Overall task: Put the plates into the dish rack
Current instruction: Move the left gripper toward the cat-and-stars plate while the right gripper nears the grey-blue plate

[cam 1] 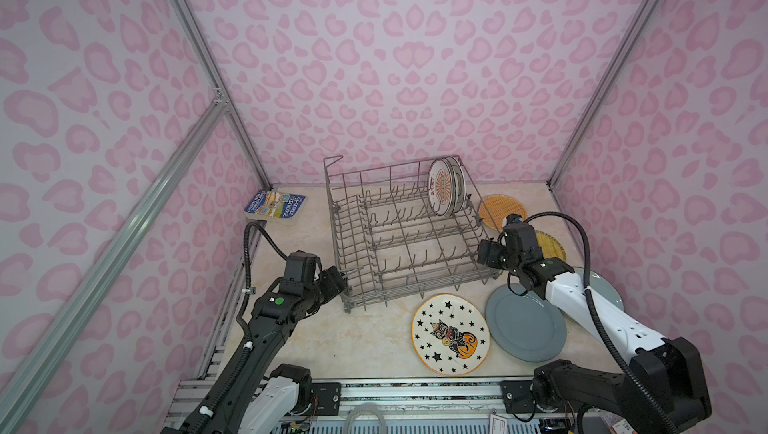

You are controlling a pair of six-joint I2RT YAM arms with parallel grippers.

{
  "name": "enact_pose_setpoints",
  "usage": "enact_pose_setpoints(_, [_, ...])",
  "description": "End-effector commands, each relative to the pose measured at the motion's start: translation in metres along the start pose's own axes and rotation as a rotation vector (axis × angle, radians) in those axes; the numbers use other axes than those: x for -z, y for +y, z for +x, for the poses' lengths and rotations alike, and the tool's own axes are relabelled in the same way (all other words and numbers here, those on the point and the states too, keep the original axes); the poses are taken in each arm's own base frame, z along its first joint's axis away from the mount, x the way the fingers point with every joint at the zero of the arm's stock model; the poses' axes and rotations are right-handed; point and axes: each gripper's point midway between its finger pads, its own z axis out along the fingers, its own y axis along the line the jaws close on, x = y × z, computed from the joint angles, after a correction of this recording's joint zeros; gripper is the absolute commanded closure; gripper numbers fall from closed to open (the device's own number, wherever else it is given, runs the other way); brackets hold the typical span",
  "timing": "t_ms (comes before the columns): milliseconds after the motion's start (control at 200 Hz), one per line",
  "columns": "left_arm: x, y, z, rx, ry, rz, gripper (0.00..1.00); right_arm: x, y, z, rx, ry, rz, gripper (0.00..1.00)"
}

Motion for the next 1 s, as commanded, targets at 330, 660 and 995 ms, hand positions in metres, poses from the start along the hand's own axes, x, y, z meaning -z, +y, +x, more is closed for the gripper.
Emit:
enact_pose_setpoints(330, [-0.014, 0.013, -0.05, 0.087, -0.083, 0.005, 0.19, -0.007, 0.023, 0.015, -0.086, 0.047, -0.14, 0.07])
enact_pose_setpoints(660, [-0.025, 0.023, -0.063, 0.118, -0.062, -0.001, 0.19, 0.001, 0.04, 0.021, -0.125, 0.028, -0.177, 0.09])
enact_pose_setpoints(995, [0.006, 0.007, -0.072, 0.078, -0.119, 0.051, 0.06, 0.004, 0.04, 0.021, -0.16, 0.007, -0.171, 0.09])
